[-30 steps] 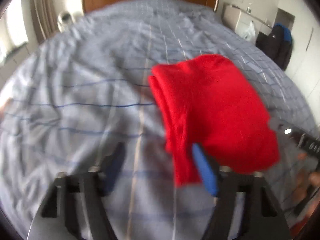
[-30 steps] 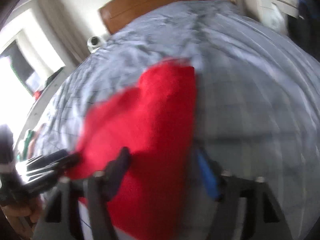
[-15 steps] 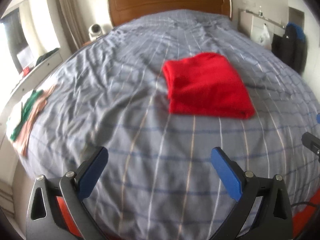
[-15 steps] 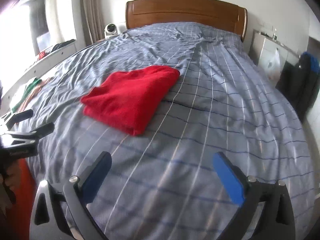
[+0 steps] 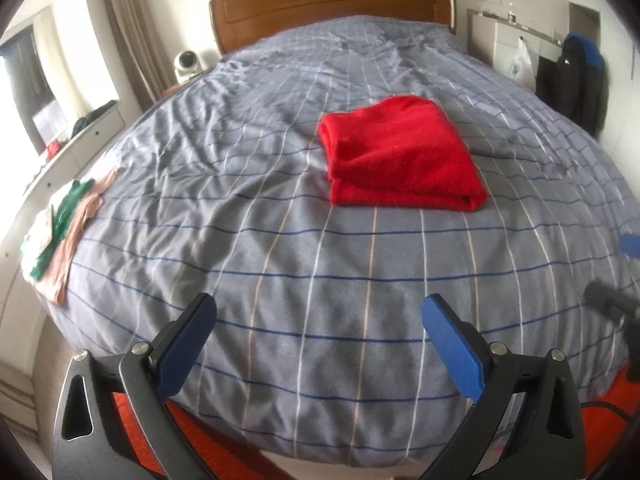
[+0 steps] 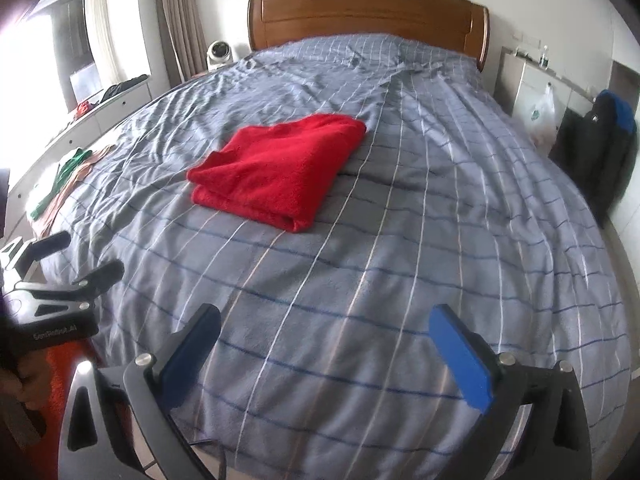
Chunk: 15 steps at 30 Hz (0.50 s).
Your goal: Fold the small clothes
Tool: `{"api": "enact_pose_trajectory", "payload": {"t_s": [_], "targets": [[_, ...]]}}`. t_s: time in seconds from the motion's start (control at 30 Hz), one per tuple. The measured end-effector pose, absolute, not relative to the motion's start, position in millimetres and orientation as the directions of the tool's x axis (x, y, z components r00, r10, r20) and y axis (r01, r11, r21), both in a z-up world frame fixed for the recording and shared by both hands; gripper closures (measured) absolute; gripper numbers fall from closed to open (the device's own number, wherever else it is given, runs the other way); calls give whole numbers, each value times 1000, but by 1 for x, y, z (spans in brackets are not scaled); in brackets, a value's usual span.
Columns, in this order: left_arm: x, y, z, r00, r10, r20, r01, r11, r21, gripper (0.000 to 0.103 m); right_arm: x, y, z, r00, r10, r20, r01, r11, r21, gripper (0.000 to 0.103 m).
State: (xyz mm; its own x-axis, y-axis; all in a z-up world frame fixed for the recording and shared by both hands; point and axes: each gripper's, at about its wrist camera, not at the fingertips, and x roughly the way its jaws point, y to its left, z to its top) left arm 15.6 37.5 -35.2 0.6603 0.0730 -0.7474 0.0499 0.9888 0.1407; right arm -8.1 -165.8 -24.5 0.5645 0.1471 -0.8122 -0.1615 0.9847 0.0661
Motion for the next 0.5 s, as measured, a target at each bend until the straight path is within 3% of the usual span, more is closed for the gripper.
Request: {"api": "enact_pose_trajectory", "payload": {"t_s": [0.2, 0.4, 0.5], "targets": [[3, 35, -24, 653, 48, -756, 148, 971, 190, 1, -24, -169, -29, 416, 136, -899, -278, 960, 17, 1], [-18, 41, 6, 686, 11, -727, 107, 987, 116, 0, -50, -177, 27, 545, 162, -823, -158, 983, 89, 1], [-26, 40, 9, 675, 17, -738, 112, 986, 125, 0, -65, -171, 28, 569, 151, -809, -70, 988, 135, 1]]}}
